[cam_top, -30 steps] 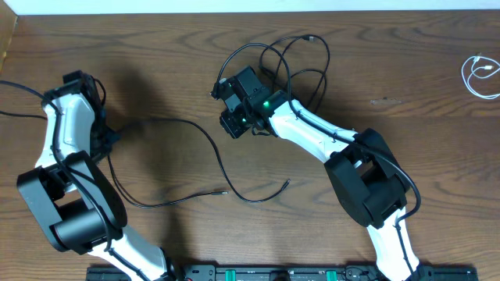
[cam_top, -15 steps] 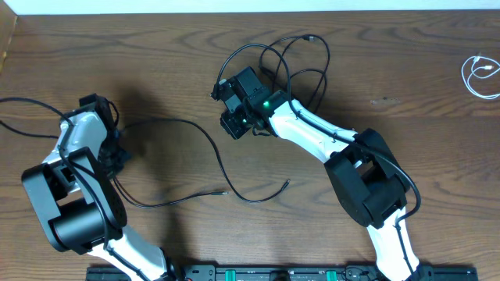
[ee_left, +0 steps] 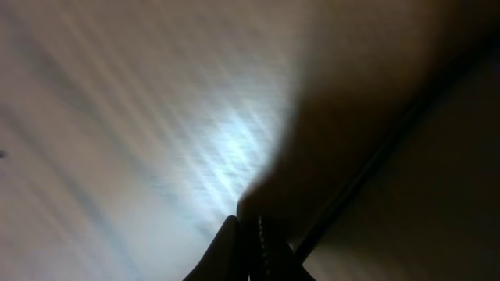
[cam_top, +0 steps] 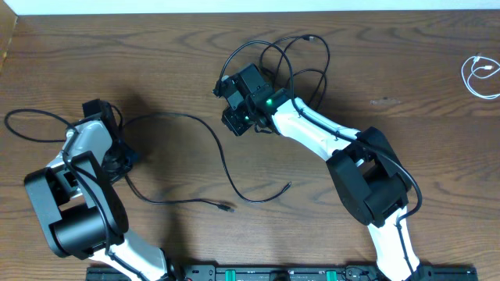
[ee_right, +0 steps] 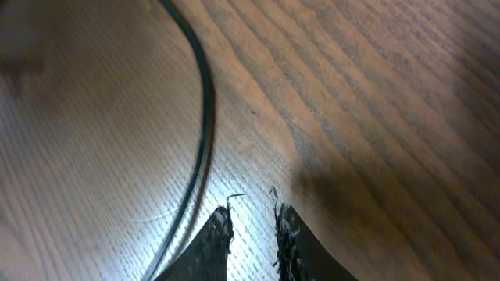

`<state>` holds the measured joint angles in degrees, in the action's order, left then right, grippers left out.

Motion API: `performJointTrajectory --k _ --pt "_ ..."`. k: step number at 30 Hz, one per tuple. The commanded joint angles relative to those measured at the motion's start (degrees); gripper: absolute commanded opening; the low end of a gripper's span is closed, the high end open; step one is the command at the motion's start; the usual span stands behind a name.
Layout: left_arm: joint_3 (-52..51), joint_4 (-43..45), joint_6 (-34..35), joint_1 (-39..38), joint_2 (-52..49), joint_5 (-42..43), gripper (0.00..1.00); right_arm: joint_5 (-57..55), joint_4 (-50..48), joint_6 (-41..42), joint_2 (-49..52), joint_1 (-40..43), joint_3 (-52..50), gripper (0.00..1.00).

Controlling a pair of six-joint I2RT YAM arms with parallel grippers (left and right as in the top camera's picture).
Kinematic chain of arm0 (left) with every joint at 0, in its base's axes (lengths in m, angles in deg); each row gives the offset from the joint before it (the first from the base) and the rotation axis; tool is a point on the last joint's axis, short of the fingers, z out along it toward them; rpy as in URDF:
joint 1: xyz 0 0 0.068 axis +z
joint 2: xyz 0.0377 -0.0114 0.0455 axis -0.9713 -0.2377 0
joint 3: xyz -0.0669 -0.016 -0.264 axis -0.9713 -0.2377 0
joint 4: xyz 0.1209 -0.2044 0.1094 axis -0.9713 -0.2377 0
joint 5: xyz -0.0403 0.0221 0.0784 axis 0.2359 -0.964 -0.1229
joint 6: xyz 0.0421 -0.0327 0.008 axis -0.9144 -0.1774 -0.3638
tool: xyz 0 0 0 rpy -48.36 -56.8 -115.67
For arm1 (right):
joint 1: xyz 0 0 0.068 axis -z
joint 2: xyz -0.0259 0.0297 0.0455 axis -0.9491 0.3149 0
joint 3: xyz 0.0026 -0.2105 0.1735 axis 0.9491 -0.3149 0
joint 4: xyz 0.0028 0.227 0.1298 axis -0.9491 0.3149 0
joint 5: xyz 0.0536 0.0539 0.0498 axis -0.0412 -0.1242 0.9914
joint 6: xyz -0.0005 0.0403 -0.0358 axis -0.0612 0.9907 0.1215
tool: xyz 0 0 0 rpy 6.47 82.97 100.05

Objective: Untangle cables

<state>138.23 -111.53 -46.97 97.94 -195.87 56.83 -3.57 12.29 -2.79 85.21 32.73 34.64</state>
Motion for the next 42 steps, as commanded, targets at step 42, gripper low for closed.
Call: performJointTrajectory --k 42 --pt "-2.34 11.82 -2.4 -25.27 -2.56 35.06 0.07 7.96 25.66 11.72 -5.64 14.62 0.04 0.43"
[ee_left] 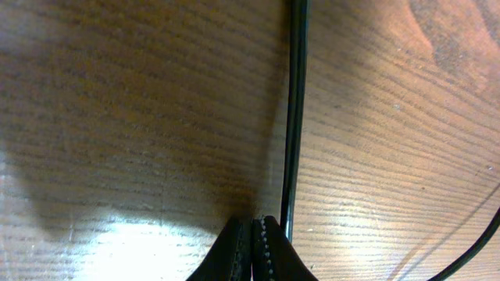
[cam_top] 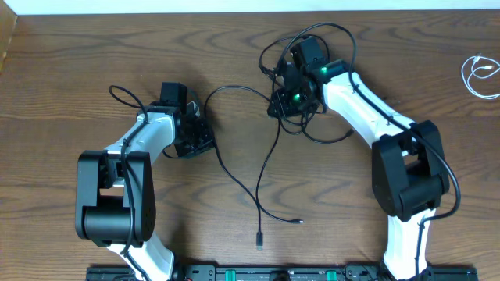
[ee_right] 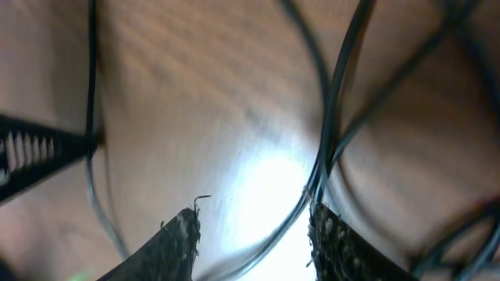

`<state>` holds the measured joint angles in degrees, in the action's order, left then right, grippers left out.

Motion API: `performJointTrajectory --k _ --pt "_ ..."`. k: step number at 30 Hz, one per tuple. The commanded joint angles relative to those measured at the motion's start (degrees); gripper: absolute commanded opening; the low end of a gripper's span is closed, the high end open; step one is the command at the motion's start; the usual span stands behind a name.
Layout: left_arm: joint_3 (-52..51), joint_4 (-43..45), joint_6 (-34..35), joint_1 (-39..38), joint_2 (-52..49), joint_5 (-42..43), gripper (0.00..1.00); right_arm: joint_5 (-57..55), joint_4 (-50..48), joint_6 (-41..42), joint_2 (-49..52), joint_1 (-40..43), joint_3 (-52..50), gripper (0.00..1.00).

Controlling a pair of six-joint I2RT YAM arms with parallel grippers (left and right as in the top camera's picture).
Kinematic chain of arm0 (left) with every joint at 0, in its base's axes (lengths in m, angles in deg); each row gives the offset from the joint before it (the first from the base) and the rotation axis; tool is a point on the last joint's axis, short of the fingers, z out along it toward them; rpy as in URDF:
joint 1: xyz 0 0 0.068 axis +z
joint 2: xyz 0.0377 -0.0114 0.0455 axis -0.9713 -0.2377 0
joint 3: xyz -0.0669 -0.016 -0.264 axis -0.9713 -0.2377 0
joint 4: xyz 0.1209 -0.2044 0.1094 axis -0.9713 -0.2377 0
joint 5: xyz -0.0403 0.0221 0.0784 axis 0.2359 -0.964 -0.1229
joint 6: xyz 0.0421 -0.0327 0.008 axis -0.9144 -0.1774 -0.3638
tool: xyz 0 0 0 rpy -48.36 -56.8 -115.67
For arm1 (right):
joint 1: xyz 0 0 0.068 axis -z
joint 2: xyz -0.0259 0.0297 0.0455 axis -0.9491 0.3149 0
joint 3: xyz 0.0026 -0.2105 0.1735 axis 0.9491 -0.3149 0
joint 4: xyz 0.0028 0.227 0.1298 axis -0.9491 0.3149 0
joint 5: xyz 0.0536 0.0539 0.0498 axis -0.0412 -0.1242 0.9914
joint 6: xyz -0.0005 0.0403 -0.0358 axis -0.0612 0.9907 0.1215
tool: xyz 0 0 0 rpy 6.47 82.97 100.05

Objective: Untangle cables

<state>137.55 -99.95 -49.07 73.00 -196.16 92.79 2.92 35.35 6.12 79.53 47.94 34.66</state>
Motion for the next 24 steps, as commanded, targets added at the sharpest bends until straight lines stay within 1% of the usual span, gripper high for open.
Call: performJointTrajectory --k 1,6,9,12,16,17,19,21,24 --pt "-1.66 0.37 -0.09 -0.35 -2.27 -0.87 0.07 1.49 3.91 2.97 0.48 -0.79 0.02 0.43" --pt "-1.66 1.22 0.76 -0.39 -2.27 -0.66 0.07 1.51 8.35 3.19 3.26 -3.43 -0.02 0.44" --pt "-1.66 2.01 0.81 -0.37 -2.27 1.31 0.08 1.44 7.54 3.69 3.89 -5.44 -0.04 0.44" --pt "-1.64 3.48 1.64 -0.37 -2.27 5.03 0.07 -0.26 5.99 5.35 5.11 -7.74 -0.04 0.45" --pt "-1.64 4.7 5.51 -0.39 -2.27 8.68 0.07 -1.16 4.85 6.23 7.45 -10.01 -0.04 0.46" --pt "-1.64 4.68 6.01 -0.39 -2.27 9.11 0.07 -1.16 4.81 6.6 7.85 -10.14 -0.04 0.46" --pt "-1.66 4.66 6.84 -0.39 -2.27 10.29 0.08 -0.85 4.61 7.23 8.33 -10.14 -0.02 0.4" --pt "-1.66 4.66 7.02 -0.61 -2.27 11.13 0.07 -0.24 3.41 7.19 8.15 -9.75 0.26 0.38" --pt "-1.66 4.72 8.0 -1.31 -2.27 11.3 0.07 -0.28 3.19 6.95 7.43 -8.83 2.45 0.42"
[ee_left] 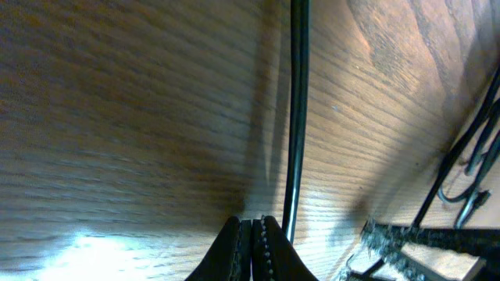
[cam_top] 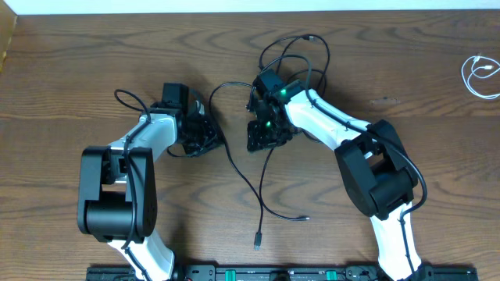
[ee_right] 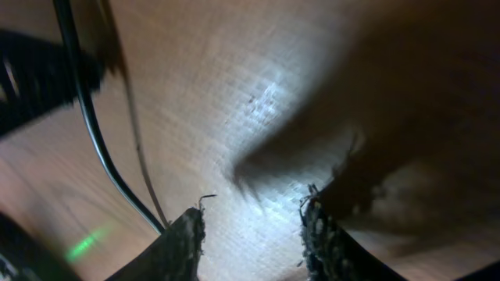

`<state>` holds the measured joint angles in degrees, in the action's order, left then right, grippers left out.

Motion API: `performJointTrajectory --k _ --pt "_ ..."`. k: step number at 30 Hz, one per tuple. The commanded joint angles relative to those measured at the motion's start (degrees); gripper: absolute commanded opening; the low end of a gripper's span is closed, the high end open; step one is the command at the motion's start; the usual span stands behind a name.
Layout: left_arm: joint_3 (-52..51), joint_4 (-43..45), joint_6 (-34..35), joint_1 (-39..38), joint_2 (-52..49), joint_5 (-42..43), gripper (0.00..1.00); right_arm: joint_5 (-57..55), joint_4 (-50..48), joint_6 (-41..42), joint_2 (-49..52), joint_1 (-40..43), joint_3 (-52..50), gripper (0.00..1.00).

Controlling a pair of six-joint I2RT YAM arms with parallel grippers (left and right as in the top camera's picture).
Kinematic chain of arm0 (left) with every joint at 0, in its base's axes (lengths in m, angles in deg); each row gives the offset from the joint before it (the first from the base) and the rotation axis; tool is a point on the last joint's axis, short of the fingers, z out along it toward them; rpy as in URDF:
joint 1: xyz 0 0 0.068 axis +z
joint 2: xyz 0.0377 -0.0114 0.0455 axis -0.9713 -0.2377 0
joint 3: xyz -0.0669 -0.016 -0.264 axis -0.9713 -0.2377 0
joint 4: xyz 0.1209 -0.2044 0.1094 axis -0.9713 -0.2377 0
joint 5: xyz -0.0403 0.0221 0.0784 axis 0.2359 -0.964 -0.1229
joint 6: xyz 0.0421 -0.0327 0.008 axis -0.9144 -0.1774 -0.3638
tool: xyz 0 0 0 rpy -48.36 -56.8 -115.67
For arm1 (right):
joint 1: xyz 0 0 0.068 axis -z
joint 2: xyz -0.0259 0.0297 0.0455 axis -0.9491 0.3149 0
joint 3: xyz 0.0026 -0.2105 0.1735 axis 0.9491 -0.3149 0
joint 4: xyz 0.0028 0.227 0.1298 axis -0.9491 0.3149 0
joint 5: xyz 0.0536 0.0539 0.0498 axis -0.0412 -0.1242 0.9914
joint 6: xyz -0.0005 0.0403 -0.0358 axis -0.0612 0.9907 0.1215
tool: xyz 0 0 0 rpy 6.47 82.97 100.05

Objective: Untangle cables

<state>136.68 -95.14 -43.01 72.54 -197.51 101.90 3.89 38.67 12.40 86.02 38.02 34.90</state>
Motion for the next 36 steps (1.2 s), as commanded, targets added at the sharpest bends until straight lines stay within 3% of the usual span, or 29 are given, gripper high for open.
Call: performJointTrajectory --k 1,11,15,25,30,36 --pt "-0.79 0.07 2.27 -1.2 -0.92 2.19 0.08 -1.25 0.42 0.52 0.66 1.42 3.02 0.43" --pt "-0.79 6.29 11.15 -6.71 -0.92 2.16 0.08 -7.43 15.56 -5.92 -1.53 4.57 7.52 0.58" --pt "-0.79 10.1 17.11 -8.63 -0.92 2.14 0.08 -8.83 19.34 -11.74 -1.53 4.61 7.5 0.58" --pt "-0.79 19.37 28.7 -12.33 -0.92 -0.04 0.08 -8.76 18.14 -18.27 -1.53 2.05 7.19 0.61" --pt "-0.79 19.34 29.29 -12.28 -0.92 0.04 0.08 -9.94 13.68 -17.03 -1.29 0.04 7.15 0.6" --pt "-0.79 19.32 30.75 -12.28 -0.92 0.26 0.08 -22.84 7.76 -3.02 -1.09 -2.27 3.93 0.59"
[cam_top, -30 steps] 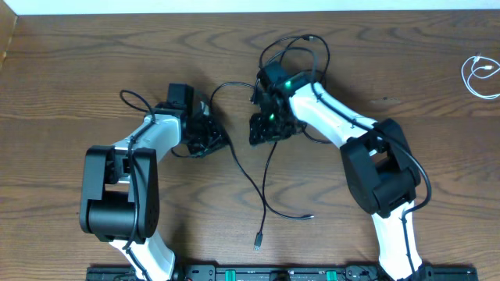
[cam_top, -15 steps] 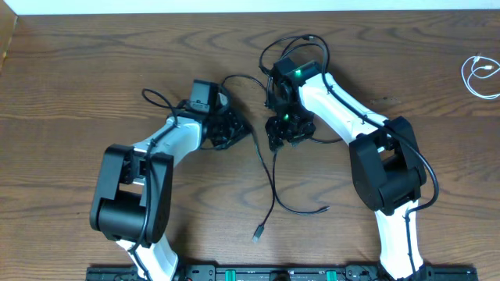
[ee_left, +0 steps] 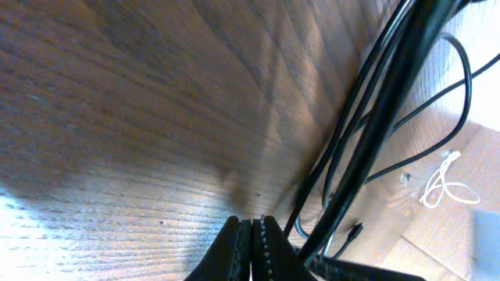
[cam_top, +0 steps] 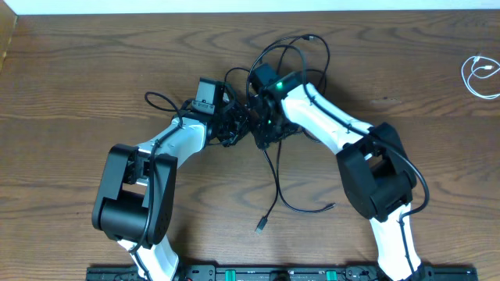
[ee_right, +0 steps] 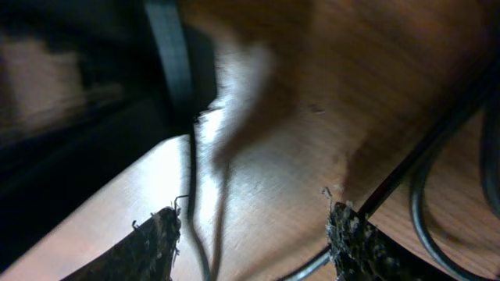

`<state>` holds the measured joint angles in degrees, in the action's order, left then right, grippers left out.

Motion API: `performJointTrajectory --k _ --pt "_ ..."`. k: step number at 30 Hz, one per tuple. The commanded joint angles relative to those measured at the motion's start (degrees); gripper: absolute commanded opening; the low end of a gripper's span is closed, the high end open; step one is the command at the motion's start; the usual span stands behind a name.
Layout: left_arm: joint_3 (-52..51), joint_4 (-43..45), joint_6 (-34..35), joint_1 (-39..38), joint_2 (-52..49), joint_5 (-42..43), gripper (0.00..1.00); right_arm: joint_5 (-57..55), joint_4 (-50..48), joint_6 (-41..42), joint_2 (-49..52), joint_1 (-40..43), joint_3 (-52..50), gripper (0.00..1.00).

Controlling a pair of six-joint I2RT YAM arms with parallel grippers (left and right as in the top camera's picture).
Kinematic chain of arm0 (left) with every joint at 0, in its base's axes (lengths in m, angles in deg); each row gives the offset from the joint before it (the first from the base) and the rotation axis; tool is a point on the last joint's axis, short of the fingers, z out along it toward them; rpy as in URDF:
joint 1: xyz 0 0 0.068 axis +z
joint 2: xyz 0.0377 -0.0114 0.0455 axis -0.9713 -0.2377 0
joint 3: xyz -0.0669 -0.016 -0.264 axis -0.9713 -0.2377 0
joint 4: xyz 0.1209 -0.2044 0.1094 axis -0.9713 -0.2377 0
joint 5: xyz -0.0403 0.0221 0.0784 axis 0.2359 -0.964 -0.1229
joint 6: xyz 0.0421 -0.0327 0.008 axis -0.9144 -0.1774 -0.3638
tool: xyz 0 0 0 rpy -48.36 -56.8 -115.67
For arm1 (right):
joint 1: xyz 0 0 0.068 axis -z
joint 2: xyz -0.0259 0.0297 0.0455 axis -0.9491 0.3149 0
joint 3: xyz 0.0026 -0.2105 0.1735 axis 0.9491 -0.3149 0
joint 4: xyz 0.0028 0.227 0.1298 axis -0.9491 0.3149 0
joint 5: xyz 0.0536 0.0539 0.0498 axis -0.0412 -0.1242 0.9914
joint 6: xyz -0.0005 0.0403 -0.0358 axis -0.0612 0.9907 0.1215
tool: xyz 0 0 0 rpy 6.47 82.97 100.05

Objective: Untangle cables

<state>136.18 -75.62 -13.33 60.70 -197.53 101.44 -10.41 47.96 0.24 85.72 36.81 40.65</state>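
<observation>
Thin black cables lie tangled at the table's far middle. Loose strands trail toward me and end in plugs. My left gripper is shut and low on the wood; a black cable runs off from just right of its fingertips. Close to its right, my right gripper stands open. In the right wrist view a thin black cable passes between the open right gripper fingers. A small cable loop lies behind the left arm.
A coiled white cable lies at the far right edge, also seen as a white cable in the left wrist view. Both arms reach in from the near edge, their bases on a black rail. The table is dark wood.
My left gripper, still shut, has moved right and now sits beside the right gripper. The right gripper stayed put, open wider. The trailing cable ends shifted slightly right and away from me.
First my left gripper was shut at the far left with a cable stretched toward the tangle, the right gripper nearly shut. Then the left came toward the middle and the right stood open in the tangle. The left has since closed in on the right.
</observation>
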Motion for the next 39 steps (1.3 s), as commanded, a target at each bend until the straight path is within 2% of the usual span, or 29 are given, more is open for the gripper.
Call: performJointTrajectory --k 1,8,12,18,25,28,30,34,39 --pt "-0.28 -0.22 1.05 -0.44 -0.9 0.76 0.08 -10.19 -1.44 11.06 -0.79 -1.05 -1.95 0.59" --pt "-0.26 -0.22 1.07 -0.44 -0.9 0.96 0.08 -10.99 -0.85 13.53 -0.79 -0.24 -1.95 0.59" --pt "-0.28 -0.22 1.05 -0.44 -0.9 0.94 0.08 -10.99 0.07 13.55 -0.98 -0.55 -1.36 0.54" --pt "-0.28 -0.22 1.07 -0.44 -0.9 0.96 0.08 -13.18 4.11 13.57 -2.82 -0.74 -0.42 0.61" --pt "-0.28 -0.22 1.05 -0.44 -0.9 0.94 0.08 -13.11 6.51 14.19 -2.69 -1.03 -0.81 0.63" --pt "-0.28 -0.22 0.9 -0.44 -0.9 0.92 0.08 -12.81 7.32 14.12 -2.69 -0.92 -0.79 0.68" --pt "-0.28 -0.2 -0.96 -0.44 -0.9 0.94 0.08 -12.46 7.5 13.84 -2.71 -0.68 -0.79 0.69" --pt "-0.02 -2.12 -11.69 0.48 -0.28 -2.27 0.07 -8.55 7.02 10.71 -2.71 1.03 -0.81 0.73" --pt "0.9 -7.39 -17.09 2.99 3.85 -6.49 0.08 -0.87 4.22 5.22 -2.64 3.02 -1.7 0.72"
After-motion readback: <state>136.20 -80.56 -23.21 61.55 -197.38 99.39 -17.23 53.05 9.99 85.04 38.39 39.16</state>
